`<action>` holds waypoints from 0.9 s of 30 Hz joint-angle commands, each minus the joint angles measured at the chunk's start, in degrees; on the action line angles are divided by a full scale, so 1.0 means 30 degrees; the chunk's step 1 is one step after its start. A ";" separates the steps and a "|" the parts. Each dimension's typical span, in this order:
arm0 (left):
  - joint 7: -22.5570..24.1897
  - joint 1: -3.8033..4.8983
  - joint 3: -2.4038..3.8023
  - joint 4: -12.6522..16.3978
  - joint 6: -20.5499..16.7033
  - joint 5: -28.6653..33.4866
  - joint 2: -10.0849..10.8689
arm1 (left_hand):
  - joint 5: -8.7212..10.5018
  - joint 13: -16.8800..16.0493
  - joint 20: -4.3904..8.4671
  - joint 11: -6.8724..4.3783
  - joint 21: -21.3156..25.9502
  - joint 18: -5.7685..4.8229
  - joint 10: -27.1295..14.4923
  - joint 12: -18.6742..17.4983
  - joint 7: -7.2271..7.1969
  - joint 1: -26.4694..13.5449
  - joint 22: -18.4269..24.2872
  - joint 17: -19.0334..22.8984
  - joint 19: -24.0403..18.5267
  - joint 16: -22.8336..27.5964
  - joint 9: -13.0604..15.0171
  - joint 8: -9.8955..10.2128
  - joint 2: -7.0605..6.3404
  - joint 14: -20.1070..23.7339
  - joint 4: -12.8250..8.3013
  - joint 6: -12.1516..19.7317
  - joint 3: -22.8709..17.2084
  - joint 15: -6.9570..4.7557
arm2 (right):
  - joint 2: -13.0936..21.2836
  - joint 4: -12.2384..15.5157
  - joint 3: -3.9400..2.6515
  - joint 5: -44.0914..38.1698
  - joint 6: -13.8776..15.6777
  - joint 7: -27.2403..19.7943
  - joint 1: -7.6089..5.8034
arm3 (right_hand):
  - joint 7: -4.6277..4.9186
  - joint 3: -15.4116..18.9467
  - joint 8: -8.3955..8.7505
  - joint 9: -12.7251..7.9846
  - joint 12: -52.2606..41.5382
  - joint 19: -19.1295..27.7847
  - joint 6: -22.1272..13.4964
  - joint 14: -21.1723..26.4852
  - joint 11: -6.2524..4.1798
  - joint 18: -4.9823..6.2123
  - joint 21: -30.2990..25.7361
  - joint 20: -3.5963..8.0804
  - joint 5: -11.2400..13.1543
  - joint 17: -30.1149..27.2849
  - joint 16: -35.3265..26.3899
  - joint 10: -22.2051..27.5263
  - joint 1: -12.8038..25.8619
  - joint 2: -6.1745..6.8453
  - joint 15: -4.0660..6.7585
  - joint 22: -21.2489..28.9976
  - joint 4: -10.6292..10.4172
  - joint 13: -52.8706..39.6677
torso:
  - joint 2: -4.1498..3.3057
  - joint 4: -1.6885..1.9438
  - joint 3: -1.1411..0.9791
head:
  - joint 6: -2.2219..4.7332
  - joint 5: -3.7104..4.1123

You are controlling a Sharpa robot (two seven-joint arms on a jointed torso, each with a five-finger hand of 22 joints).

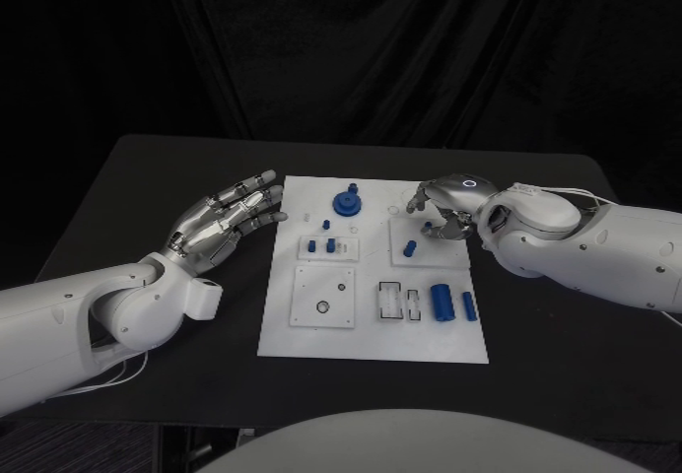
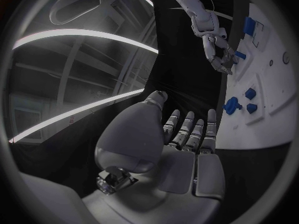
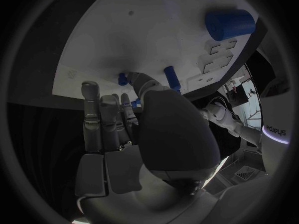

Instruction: Assemble the parts on the task board

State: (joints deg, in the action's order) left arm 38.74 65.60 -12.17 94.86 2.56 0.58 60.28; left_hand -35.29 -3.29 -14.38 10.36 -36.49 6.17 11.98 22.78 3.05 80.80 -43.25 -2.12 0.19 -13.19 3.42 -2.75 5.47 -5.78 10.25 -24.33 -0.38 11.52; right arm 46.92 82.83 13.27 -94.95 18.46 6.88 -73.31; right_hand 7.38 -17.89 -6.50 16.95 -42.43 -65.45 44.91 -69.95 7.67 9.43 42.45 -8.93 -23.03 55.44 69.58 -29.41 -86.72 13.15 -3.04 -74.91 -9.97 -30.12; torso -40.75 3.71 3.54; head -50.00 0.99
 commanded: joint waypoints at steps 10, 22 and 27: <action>0.4323 -0.0142 0.0016 0.0013 -0.0092 -0.0432 0.0130 | -0.0421 0.0173 0.0775 -0.0470 1.0429 0.0533 -0.0865 -0.0592 -0.0186 -0.0460 1.1544 0.0240 -0.0446 0.1789 -0.0280 0.0079 0.0724 0.1137 -0.1102 0.0465 0.1816 -0.1032 | 0.0284 0.0082 -0.0014 0.0197 0.1949 -0.0284 0.0150 | -0.0027 -0.1033 -0.0973 0.1287 -0.0401 -0.0956 0.1757 -0.0752 -0.0271 -0.0282 0.1029 0.0181 -0.0730 0.0266 0.0733 -0.2447 0.0573 0.0345 0.0209 -0.1261 0.0009 0.0921 | 0.0081 -0.0107 -0.0004 | 0.0039 -0.0073; 0.4229 -0.0199 0.0016 -0.0088 0.0029 -0.0509 0.0091 | -0.0777 0.0140 -0.0021 -0.0220 1.0576 0.0266 -0.0795 -0.0249 0.0188 -0.0331 1.1586 0.0114 -0.0112 0.0939 -0.0252 0.0030 0.1337 0.0633 -0.1910 0.0242 0.2061 0.0001 | 0.0555 0.0194 -0.0013 0.1636 0.1682 -0.0313 0.0162 | -0.0063 -0.1543 -0.1407 0.2631 -0.1570 -0.1459 0.1968 -0.1217 -0.0598 -0.0395 0.1720 0.0420 -0.1428 0.0559 0.1169 -0.2982 0.1311 0.0383 0.0475 -0.1421 0.0039 0.0374 | 0.0110 -0.0106 -0.0029 | 0.0080 0.0044; 0.4239 -0.0222 0.0016 -0.0186 -0.0021 -0.0810 0.0039 | -0.0881 0.0138 -0.0026 -0.0172 1.0600 0.0303 -0.0804 -0.0187 0.0298 -0.0295 1.1605 0.0120 -0.0076 0.0937 -0.0237 0.0007 0.1382 0.0647 -0.2015 0.0107 0.2049 -0.0034 | 0.0541 0.0129 -0.0013 0.2267 0.1279 -0.0246 0.0162 | -0.0056 -0.2059 -0.1198 0.2730 -0.1105 -0.2018 0.2082 -0.1691 -0.0759 -0.0513 0.2402 0.0568 -0.1991 0.0841 0.1443 -0.3545 0.1856 0.0480 0.0624 -0.1569 -0.0208 0.0758 | 0.0104 -0.0114 -0.0043 | 0.0079 0.0073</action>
State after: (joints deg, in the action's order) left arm 38.83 65.05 -12.17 94.31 2.36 -0.77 60.54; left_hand -37.66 -2.83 -14.15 9.45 -4.99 7.10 9.43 21.95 3.60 79.92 -8.46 -1.74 -0.15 -10.19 2.63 -2.75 9.12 -4.00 4.56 -23.85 5.74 11.19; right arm 48.51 83.27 13.27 -90.61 22.52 6.12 -72.96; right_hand 7.18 -23.68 -10.47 25.08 -45.96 -71.07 50.78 -74.66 5.44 8.44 49.42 -7.26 -28.63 57.93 73.70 -39.65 -81.68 14.35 -1.20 -74.90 -10.68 -28.07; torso -40.42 3.39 3.42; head -49.73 1.18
